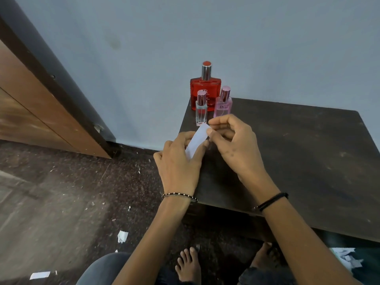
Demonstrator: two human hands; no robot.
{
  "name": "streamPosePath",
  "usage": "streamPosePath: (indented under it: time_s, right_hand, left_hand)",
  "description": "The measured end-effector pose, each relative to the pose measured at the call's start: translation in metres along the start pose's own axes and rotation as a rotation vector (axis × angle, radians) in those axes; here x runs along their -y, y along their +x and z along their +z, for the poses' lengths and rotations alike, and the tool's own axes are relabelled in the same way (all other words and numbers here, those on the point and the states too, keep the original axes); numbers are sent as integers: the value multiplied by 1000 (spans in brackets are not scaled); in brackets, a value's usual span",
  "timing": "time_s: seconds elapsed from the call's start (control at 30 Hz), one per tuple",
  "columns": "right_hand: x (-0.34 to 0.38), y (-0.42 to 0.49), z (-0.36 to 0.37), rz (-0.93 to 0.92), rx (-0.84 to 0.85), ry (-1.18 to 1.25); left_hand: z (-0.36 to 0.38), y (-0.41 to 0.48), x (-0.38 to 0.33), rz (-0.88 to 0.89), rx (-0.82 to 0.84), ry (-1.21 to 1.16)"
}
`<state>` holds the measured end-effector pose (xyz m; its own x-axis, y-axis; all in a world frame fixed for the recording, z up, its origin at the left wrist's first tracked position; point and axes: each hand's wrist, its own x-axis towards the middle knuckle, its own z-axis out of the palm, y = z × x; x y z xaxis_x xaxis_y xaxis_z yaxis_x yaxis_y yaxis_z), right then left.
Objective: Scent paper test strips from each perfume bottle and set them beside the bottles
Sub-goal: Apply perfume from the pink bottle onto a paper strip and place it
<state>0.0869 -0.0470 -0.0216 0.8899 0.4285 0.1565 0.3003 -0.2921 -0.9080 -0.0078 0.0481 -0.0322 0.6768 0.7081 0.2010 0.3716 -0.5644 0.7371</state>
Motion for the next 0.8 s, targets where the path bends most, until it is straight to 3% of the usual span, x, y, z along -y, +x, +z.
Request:
streamPosePath:
  time_s: [0.17, 0.37, 0.53, 0.8]
  right_hand:
    - [0, 3, -11, -22, -26, -9]
    - [-4, 6, -28, 6, -83, -28]
    - [-10, 21, -34, 38, -189, -118]
    - [-22, 69, -19, 168, 57, -76]
  left_hand:
    - [1, 2, -8, -27, 80, -308]
    - [11, 3, -22, 39, 227, -490]
    - [26, 1, -34, -128, 234, -639]
    - [46, -4, -42, -318, 221, -649]
